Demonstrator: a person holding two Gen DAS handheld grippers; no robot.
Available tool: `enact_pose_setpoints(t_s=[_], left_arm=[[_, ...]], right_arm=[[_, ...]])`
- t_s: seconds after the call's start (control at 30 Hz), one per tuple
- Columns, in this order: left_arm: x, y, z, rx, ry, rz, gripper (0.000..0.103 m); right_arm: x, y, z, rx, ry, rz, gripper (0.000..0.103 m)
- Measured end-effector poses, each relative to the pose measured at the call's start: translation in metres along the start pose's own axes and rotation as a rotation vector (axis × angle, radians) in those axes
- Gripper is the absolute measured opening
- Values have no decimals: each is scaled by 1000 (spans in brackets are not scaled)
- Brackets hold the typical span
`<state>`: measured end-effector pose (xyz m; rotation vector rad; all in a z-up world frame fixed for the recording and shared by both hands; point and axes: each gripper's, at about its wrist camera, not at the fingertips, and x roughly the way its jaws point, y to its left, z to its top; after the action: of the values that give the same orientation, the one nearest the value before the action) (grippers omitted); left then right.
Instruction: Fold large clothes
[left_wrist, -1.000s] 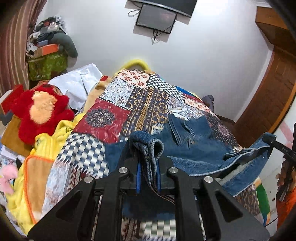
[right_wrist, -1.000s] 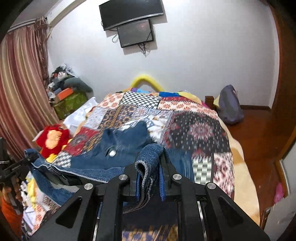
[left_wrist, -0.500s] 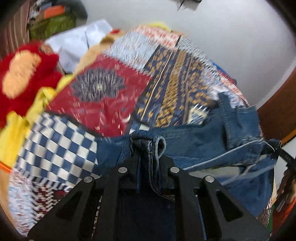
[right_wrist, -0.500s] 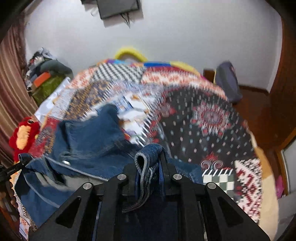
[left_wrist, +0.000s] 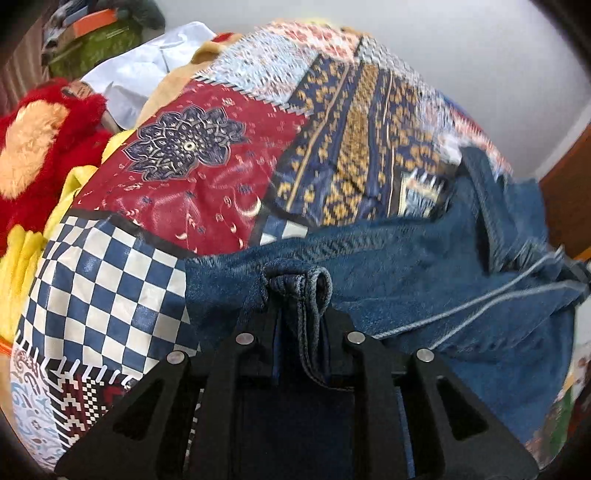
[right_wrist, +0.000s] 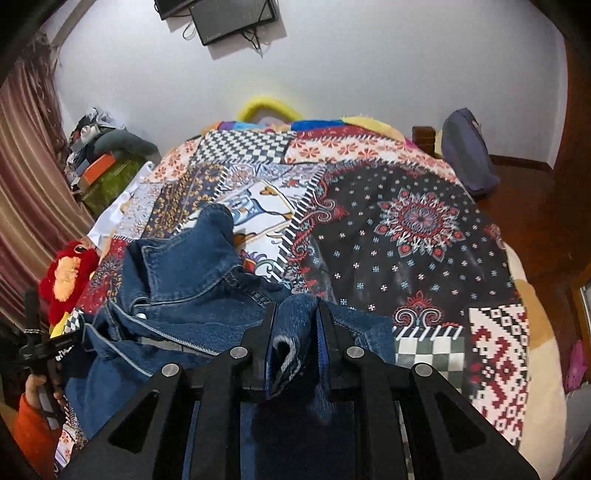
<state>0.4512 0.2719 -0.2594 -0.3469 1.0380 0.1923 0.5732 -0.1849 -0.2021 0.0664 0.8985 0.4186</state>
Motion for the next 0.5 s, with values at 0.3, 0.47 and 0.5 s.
enact_pose_setpoints(t_s=[0.3,0.47,0.5], left_arm=[[-23,-5,5,4,35,50,26],[-86,-6,5,29,-110,105,81],[-100,-6,4,44,-158,125,87]], right_arm=[[-53,-18,-11,-52,-5,-321,15],[-74,-16,-31,-88,39,-253,15],[-76,-13,-34,-92,42,-236,15]])
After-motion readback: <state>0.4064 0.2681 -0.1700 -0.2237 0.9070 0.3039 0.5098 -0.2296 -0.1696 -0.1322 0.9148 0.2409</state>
